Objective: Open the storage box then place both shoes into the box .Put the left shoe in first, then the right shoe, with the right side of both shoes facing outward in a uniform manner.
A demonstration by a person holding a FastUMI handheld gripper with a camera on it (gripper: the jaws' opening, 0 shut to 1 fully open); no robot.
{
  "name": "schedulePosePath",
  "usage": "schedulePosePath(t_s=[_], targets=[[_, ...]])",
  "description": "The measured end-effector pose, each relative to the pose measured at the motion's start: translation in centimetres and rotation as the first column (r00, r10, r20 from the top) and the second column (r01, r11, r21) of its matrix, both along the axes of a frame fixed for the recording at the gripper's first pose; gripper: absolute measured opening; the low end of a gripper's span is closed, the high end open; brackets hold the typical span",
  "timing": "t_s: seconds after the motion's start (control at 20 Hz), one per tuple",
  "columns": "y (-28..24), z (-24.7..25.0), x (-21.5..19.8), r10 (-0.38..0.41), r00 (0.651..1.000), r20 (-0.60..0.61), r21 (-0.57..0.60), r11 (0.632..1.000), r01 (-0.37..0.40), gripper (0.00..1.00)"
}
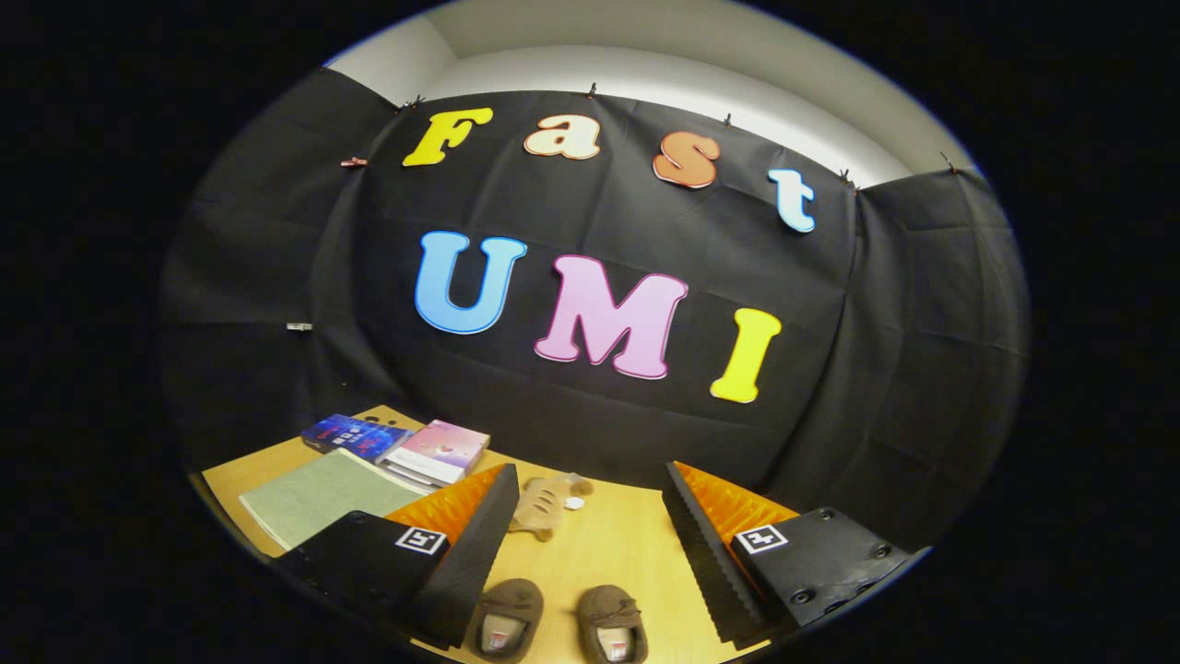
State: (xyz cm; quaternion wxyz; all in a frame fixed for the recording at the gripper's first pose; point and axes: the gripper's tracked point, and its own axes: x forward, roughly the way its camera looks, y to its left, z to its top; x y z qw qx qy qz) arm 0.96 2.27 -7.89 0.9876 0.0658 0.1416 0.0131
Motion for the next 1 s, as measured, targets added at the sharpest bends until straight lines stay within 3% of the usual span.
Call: schedulePosePath(t_s=[0.1, 0.15, 0.2, 0.3, 0.45, 0.6, 0.7, 0.85, 1.0], targets=[[3.4, -1.3, 0.2, 0.131, 0.991, -0.039, 0.155, 0.98, -0.123, 0.97], [5.3, -1.6, 0.1, 0.205, 0.977, -0.053, 0.265, 0.946, -0.184, 0.98], [7.0, -1.9, -0.1, 0.27, 0.961, -0.051, 0.387, 0.893, -0.23, 0.98], [9.7, -2.5, 0.1, 0.366, 0.929, -0.044, 0.613, 0.744, -0.264, 0.99], [12.1, -5.2, 1.0, 0.465, 0.884, -0.058, 0.812, 0.537, -0.229, 0.98], [14.9, -9.0, 0.6, 0.59, 0.805, -0.066, 0.913, 0.362, -0.19, 0.98], [16.7, -11.8, 0.2, 0.653, 0.753, -0.079, 0.948, 0.283, -0.147, 0.98], [18.9, -14.8, 0.4, 0.705, 0.706, -0.071, 0.981, 0.179, -0.079, 0.98], [20.9, -17.9, -0.1, 0.741, 0.667, -0.074, 0.991, 0.131, -0.036, 0.97]])
